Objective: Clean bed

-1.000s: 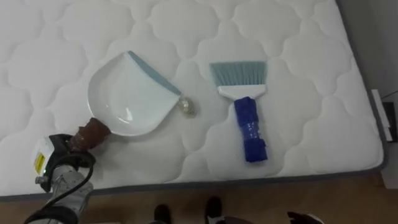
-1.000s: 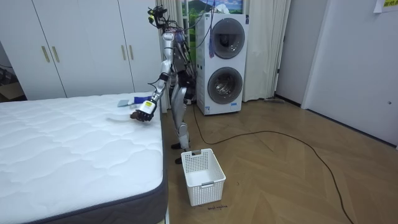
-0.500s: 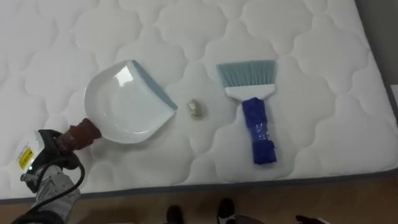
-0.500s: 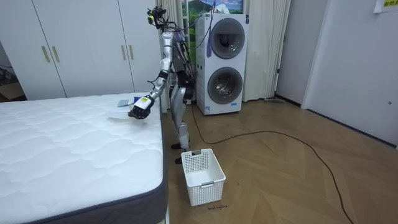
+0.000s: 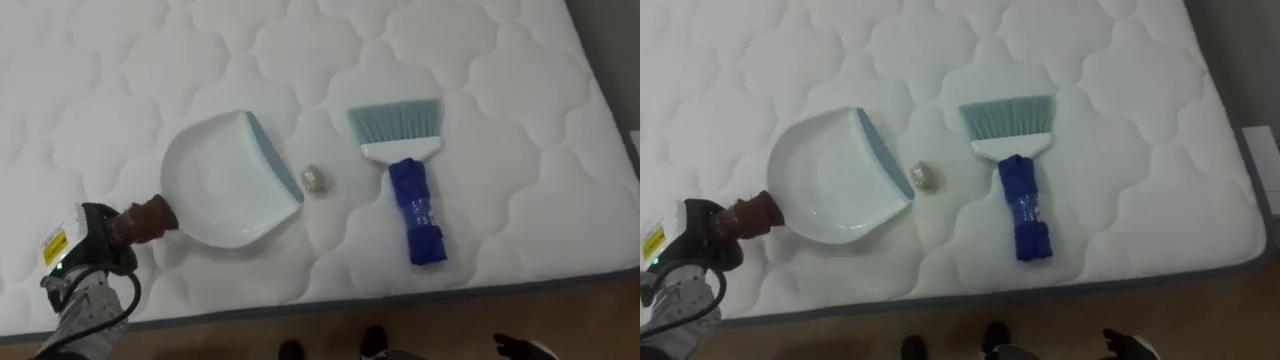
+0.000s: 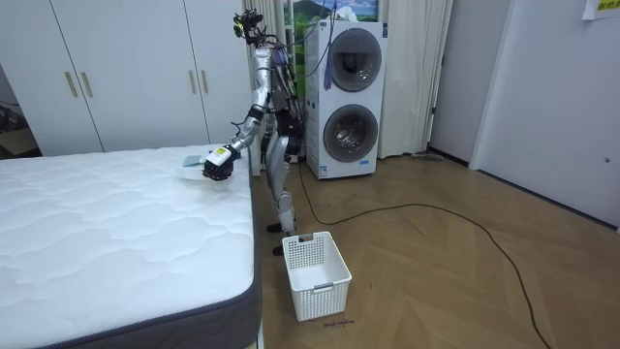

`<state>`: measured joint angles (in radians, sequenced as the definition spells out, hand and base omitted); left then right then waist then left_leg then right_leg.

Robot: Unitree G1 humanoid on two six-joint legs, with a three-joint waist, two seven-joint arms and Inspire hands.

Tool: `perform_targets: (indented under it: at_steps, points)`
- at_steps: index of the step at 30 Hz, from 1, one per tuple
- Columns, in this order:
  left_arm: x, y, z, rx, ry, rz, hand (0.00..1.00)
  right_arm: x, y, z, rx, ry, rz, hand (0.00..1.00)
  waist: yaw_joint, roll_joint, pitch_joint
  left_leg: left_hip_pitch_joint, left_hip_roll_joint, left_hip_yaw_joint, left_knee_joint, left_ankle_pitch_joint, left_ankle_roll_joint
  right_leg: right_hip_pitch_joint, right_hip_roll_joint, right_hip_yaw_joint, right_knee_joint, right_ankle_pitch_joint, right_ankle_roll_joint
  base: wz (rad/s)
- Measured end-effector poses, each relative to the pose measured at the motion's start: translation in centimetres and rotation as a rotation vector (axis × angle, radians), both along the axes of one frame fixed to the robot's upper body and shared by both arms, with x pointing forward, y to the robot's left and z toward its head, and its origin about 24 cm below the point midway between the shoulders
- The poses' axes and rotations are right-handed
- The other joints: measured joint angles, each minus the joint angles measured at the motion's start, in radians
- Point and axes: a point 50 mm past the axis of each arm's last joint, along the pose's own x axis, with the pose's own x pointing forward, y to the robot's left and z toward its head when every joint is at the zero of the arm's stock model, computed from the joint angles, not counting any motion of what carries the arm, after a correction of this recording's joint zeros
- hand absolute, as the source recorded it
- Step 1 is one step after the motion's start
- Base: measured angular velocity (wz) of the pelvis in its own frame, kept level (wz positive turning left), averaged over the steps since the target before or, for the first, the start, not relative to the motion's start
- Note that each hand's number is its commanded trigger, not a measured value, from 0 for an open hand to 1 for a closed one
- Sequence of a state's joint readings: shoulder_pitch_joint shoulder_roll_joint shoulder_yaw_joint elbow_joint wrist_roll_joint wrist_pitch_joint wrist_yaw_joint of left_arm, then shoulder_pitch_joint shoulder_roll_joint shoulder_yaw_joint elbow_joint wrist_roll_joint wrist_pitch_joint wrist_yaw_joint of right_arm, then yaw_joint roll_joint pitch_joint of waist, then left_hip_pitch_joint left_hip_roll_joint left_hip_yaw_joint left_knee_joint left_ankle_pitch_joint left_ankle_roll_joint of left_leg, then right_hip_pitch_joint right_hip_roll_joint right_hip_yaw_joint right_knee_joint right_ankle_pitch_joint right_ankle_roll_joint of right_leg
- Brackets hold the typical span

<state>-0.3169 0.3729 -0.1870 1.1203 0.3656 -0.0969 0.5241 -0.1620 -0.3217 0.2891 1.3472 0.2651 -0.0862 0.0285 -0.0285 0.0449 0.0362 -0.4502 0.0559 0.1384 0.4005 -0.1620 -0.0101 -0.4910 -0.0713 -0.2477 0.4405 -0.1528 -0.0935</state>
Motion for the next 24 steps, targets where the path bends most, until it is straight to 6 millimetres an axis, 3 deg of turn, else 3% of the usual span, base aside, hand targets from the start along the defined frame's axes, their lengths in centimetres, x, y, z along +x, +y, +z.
perform_targets:
  at_steps: [6, 10, 14, 19, 24]
  points:
    - [-0.2, -0.5, -0.1, -0.004, -0.001, -0.048, 1.0, 2.0, -0.5, 1.0, -0.012, -0.09, -0.06, 0.0, 0.001, -0.02, 0.0035, -0.007, -0.001, 0.015, 0.014, -0.001, 0.002, -0.018, -0.001, 0.019, 0.017, -0.004, 0.0, -0.06]
    - [-0.9, -0.1, -0.5, 0.02, 0.033, -0.068, 1.0, 3.8, -0.6, 1.9, -0.029, -0.2, -0.155, 0.0, -0.004, -0.049, 0.0046, -0.002, -0.001, 0.023, 0.017, -0.001, 0.002, -0.018, 0.0, 0.029, 0.023, -0.007, 0.002, -0.04]
    - [-1.3, -0.6, -0.9, 0.042, 0.06, -0.132, 1.0, 4.1, -1.1, 2.3, -0.069, -0.235, -0.219, 0.0, -0.007, -0.053, 0.0051, -0.002, 0.0, 0.031, 0.02, -0.002, 0.004, -0.02, 0.002, 0.04, 0.023, -0.006, 0.006, -0.03]
    - [-2.9, 0.3, -1.5, 0.079, 0.107, -0.168, 1.0, 5.9, -1.1, 3.6, -0.126, -0.332, -0.249, 0.0, -0.003, -0.058, 0.0059, -0.018, -0.004, 0.082, 0.014, -0.003, 0.007, -0.083, 0.0, 0.09, 0.057, 0.001, 0.005, -0.3]
    - [-3.7, 0.4, -1.9, 0.073, 0.113, -0.171, 1.0, 7.1, -0.8, 4.6, -0.209, -0.396, -0.227, 0.0, 0.002, -0.06, 0.0068, -0.038, -0.016, 0.079, 0.014, -0.003, 0.008, -0.128, 0.0, 0.124, 0.08, 0.003, 0.005, -0.17]
